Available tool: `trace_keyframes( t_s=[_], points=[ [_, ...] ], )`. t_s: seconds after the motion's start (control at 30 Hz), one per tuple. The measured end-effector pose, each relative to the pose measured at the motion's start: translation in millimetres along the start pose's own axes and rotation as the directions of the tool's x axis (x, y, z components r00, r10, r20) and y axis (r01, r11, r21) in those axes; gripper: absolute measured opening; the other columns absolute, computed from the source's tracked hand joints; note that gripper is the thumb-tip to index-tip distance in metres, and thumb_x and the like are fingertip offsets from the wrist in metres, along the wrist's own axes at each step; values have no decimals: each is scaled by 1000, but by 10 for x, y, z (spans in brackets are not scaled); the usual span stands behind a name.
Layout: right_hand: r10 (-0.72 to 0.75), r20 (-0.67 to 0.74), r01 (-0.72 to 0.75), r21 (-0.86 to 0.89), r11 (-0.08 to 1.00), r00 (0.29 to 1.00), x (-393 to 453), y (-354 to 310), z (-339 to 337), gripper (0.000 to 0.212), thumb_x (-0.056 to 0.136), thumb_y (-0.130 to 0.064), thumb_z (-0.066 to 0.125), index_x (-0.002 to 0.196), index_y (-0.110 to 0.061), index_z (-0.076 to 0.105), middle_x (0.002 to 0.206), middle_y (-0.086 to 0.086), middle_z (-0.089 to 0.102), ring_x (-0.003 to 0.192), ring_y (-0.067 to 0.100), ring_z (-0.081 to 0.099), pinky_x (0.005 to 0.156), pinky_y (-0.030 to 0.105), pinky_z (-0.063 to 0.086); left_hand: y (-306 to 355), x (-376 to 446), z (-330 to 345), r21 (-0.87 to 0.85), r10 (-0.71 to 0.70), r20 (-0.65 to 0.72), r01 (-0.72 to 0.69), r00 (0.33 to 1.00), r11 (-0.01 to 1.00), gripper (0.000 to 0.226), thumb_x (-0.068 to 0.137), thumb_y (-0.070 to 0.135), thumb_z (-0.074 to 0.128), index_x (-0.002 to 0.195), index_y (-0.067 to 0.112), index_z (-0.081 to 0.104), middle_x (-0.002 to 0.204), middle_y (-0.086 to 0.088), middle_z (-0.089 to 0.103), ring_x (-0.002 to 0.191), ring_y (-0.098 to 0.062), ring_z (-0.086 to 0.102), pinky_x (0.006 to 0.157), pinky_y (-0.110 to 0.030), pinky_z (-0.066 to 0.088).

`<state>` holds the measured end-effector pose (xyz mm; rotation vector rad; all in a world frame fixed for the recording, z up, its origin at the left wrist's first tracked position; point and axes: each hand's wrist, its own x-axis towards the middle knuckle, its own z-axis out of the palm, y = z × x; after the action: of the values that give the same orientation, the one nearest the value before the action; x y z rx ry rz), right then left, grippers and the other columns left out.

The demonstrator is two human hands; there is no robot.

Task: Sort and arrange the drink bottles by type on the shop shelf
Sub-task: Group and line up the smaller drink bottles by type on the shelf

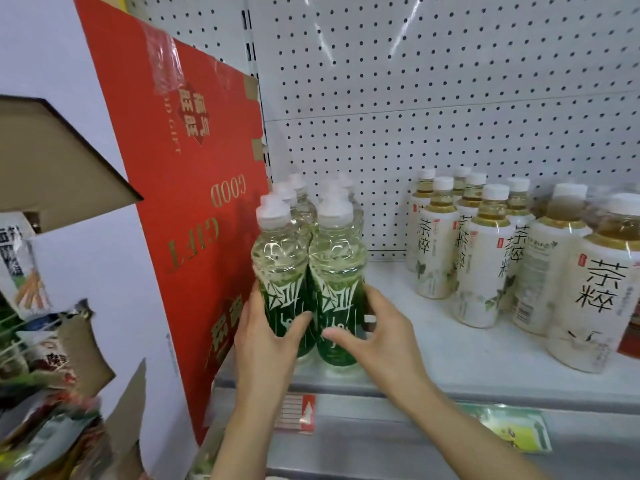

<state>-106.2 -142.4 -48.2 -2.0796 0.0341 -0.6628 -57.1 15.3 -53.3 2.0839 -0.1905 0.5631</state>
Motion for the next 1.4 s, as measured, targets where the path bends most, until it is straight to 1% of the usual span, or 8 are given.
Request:
trace_keyframes(
  t_s=[0.23,0.47,0.63,0.73,0.87,1.03,1.17,1.4],
  points=[
    [22,0,-22,42,999,1000,-78,17,131,77,80,-38,76,147,-23,41,117,-14,68,102,-2,63,89,17,50,-195,-37,-122,-41,2,87,1,996,999,90,77,51,76,154,34,33,153,9,45,140,-14,44,111,-48,43],
    [24,3,-23,-15,1000,1000,-67,57,207,88,75,-67,62,149,-27,36,130,-11,63,116,4,60,98,30,51,-201,-54,-100,-12,40,86,-40,995,999,90,82,55,69,157,30,26,158,4,38,142,-19,40,113,-47,41],
    [-48,4,47,-226,973,999,-176,79,34,61,88,-51,63,143,-32,45,128,-18,61,110,3,60,96,18,47,67,-236,-107,-6,77,-79,-78,994,997,100,77,61,67,157,23,23,159,-6,32,145,-23,30,117,-45,29],
    [-250,-187,166,-376,912,950,-277,221,-83,44,87,-46,61,127,-27,62,113,-13,69,99,3,65,87,17,51,250,-372,-60,108,406,-320,-392,856,913,84,83,46,69,147,0,40,146,-20,47,137,-33,40,119,-32,26],
    [-490,-400,263,-501,825,774,-373,488,-339,31,87,-32,66,111,-13,73,107,-5,71,96,12,68,85,24,53,408,-471,250,83,658,-324,-672,680,736,64,82,30,71,136,3,51,134,-16,56,123,-33,54,115,-31,34],
    [-491,-511,113,-603,790,706,-502,660,-1015,38,88,-30,62,116,-7,69,119,3,67,111,21,61,107,23,39,876,-498,809,-163,510,22,-501,860,850,60,92,51,54,144,26,40,143,8,42,131,-11,43,110,-19,29],
    [-420,-617,-48,-597,801,666,-474,752,-1592,57,86,-25,68,135,-1,53,137,17,50,123,34,46,110,30,29,1360,-300,1380,-244,395,269,-335,878,910,74,92,48,60,152,26,24,152,7,31,139,-11,35,114,-31,35],
    [-276,-618,-97,-499,861,736,-326,945,-2041,103,72,-23,82,154,-24,19,145,10,34,127,28,44,83,45,52,1806,-135,2053,-193,223,293,-171,930,966,105,79,55,74,155,18,11,157,-1,33,141,-22,39,107,-45,45]
  ],
)
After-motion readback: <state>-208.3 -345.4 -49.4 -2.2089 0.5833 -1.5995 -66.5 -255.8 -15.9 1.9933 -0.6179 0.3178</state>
